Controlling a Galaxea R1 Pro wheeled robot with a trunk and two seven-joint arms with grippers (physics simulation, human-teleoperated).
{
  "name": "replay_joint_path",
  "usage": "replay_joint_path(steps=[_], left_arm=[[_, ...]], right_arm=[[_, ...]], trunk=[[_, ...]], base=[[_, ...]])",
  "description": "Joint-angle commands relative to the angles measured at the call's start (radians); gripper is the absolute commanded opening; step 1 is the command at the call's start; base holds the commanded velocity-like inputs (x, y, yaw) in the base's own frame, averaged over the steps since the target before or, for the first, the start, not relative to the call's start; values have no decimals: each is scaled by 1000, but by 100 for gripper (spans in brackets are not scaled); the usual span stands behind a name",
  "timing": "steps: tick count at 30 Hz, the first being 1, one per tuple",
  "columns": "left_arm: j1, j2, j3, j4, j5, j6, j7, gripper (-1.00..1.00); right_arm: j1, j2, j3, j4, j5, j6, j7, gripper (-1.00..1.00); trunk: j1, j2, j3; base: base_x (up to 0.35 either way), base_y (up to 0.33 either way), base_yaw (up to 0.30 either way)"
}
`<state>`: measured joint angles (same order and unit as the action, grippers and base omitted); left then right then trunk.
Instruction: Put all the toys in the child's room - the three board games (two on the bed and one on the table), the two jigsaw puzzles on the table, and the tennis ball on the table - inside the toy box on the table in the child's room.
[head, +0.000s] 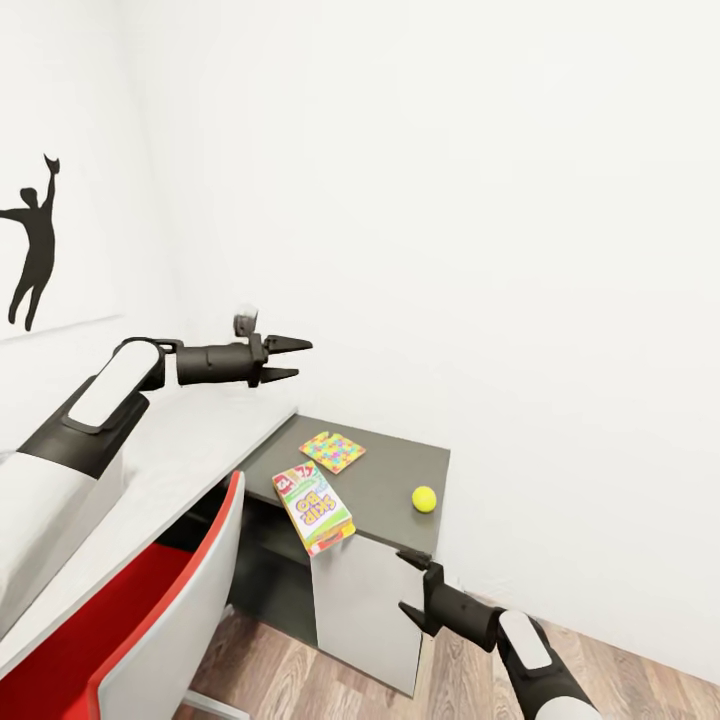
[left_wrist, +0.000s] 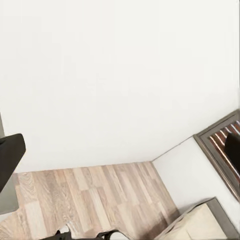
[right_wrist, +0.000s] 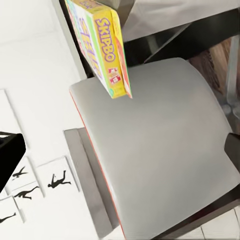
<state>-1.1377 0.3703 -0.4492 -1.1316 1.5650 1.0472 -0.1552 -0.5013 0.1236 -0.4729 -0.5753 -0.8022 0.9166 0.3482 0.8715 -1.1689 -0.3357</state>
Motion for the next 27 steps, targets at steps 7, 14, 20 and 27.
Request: replay_joint_path(steps=[7,14,20,27], left_arm=[[-52,0,-72,1,41,0,-10,100],[-58,2,-94,-3,51,0,-10,100],[-59,-1,-145,-20,52,0,-11,100],[-59,-20,-167,-33,52,0,-11,100]], right_arm=[[-8,7,-6,30,8,-25,7,100],[-30,8,2,32,13,-97,13,100],[-34,30,44,26,18,-164,39,100],[-37,26,124,22,21,-187,183,100]], trunk=[[27,-50,-23],[54,-99,-45],[77,-141,-64],[104,-190,-86]], base=[[0,0,0],[0,0,0],[0,0,0],[0,0,0]])
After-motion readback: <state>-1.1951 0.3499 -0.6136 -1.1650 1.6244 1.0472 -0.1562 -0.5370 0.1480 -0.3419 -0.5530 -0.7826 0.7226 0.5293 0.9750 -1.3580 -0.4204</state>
